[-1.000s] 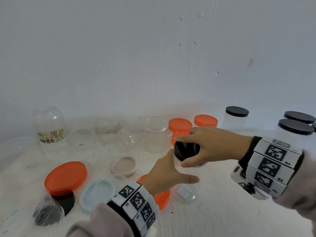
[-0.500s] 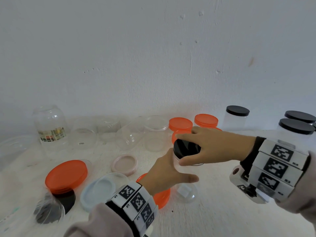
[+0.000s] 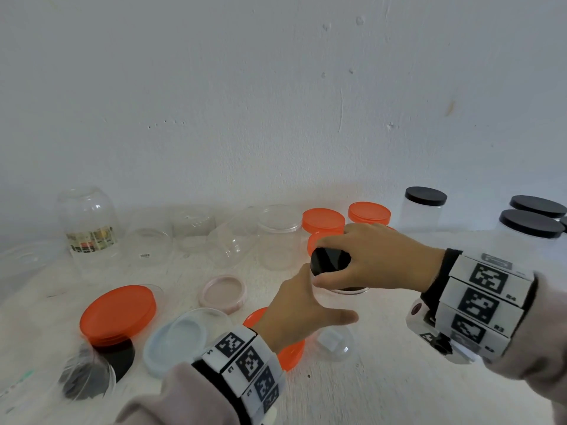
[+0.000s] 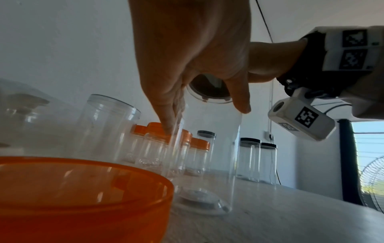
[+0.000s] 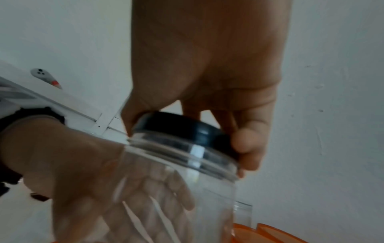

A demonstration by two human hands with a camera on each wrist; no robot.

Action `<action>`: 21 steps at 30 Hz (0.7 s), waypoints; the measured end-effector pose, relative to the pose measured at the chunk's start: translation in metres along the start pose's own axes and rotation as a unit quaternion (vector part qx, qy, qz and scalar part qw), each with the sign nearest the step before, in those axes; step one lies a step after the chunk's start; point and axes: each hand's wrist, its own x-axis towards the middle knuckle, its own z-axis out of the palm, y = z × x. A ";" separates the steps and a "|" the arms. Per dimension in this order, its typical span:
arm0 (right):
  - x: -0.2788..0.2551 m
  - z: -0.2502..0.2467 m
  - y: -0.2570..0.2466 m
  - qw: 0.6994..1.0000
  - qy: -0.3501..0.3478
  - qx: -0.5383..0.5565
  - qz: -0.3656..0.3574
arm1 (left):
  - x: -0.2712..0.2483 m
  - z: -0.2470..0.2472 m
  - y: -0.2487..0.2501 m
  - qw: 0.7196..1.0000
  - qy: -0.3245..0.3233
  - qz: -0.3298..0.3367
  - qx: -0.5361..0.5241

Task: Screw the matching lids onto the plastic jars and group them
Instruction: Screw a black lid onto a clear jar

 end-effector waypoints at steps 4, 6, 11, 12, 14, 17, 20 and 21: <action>0.001 0.002 -0.011 0.995 0.009 -0.060 0.081 | -0.002 0.006 0.001 1.000 0.030 -0.008 0.003; 0.002 0.000 -0.010 0.994 -0.014 -0.056 0.087 | -0.002 0.005 0.002 1.000 0.023 -0.003 0.011; 0.008 -0.028 0.008 0.977 -0.187 0.066 0.082 | -0.002 0.001 0.003 1.000 0.010 0.003 0.028; 0.009 -0.034 0.012 0.969 -0.219 0.093 0.065 | -0.003 0.001 0.004 1.000 0.007 0.002 0.029; 0.012 -0.040 0.017 0.962 -0.248 0.113 0.027 | -0.002 0.000 0.005 1.000 0.004 0.001 0.025; 0.016 -0.039 0.021 0.967 -0.234 0.095 0.008 | -0.003 0.000 0.006 1.000 -0.001 -0.003 0.024; 0.018 -0.037 0.018 0.970 -0.231 0.075 0.015 | -0.002 0.000 0.006 1.000 -0.004 -0.004 0.018; 0.018 -0.037 0.018 0.970 -0.232 0.067 0.016 | -0.002 0.000 0.006 1.000 -0.005 -0.004 0.017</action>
